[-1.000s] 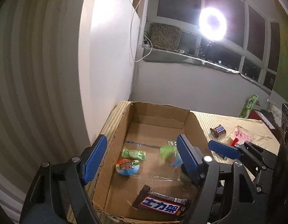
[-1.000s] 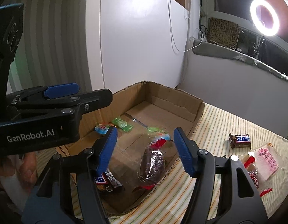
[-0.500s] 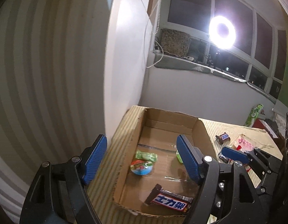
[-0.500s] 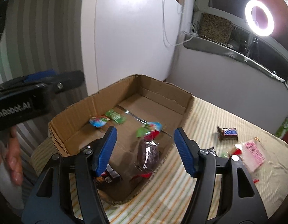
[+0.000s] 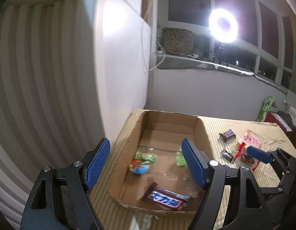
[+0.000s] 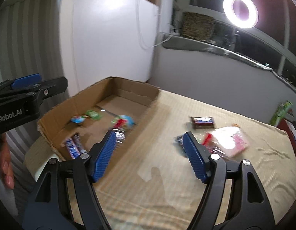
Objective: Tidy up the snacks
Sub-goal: 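Move both tools back over the remaining snacks on the bed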
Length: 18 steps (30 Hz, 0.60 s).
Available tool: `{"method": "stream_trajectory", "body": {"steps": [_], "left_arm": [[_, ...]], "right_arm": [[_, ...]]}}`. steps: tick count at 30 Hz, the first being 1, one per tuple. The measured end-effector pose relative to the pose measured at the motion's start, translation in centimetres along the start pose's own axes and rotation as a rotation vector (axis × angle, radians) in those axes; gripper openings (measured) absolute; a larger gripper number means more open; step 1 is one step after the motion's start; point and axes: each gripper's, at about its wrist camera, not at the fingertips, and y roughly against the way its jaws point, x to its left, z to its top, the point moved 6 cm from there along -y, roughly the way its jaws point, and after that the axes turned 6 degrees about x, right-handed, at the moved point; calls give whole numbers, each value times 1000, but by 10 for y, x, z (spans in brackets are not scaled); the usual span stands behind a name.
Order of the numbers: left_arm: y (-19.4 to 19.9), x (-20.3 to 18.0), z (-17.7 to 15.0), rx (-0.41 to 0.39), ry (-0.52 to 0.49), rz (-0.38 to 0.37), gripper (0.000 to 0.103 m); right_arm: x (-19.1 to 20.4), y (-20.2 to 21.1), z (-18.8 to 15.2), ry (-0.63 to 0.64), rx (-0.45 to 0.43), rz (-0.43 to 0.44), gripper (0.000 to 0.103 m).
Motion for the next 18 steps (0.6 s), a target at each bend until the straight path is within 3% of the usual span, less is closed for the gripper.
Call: {"method": "stream_trajectory", "body": {"steps": [12, 18], "left_arm": [[8, -106, -5, 8, -160, -100, 77], [15, -128, -9, 6, -197, -141, 77]], "right_arm": [[-90, 36, -39, -133, -7, -92, 75], [-109, 51, -50, -159, -7, -124, 75]]}}
